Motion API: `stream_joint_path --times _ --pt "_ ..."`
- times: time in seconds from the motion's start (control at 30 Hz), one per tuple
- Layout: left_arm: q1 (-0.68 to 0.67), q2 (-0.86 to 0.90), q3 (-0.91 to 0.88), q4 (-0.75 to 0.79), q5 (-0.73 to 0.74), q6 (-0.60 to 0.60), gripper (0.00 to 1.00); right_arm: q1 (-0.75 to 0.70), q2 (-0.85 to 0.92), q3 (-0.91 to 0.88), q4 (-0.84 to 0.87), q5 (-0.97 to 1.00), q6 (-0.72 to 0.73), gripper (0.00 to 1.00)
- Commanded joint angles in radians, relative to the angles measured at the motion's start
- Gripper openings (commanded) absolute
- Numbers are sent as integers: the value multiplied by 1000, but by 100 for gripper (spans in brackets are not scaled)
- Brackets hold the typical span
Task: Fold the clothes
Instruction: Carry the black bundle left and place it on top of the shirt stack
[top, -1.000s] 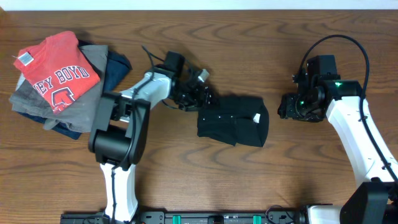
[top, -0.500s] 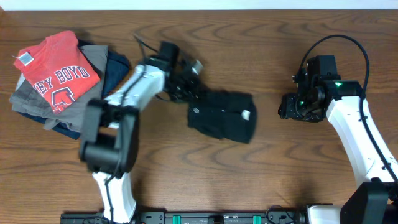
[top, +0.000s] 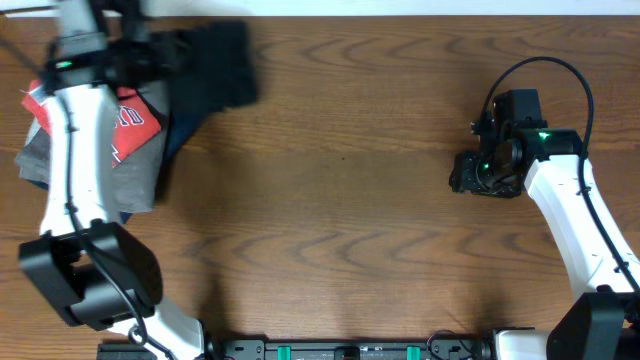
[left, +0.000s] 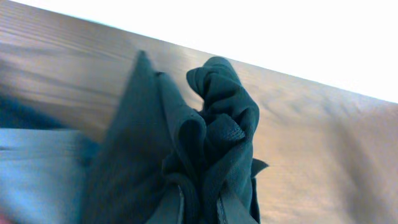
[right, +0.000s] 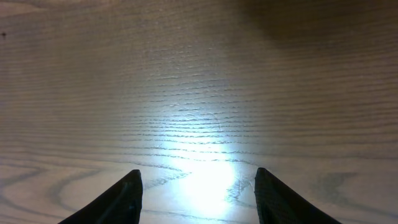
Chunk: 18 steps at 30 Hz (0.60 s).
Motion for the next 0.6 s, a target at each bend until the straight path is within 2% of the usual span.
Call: stream_joint_path --times 0.0,0.17,0.33,0.43,0.5,0.53,0.57 --pt "119 -13 24 49 0 12 6 6 -3 12 -2 17 5 56" --pt "267 -13 24 108 0 -14 6 5 -3 12 -2 19 5 56" --pt "372 -9 16 83 1 -40 8 5 -3 12 -5 19 4 56" --pt "404 -6 2 53 0 -39 43 5 -3 12 -5 19 4 56" --pt "423 -6 -1 39 0 -39 74 5 -3 12 -8 19 4 57" --pt "431 -6 -1 39 0 -39 94 5 -3 12 -11 19 4 57" --pt "441 -6 -1 40 -1 -40 98 5 -3 12 -13 19 4 57"
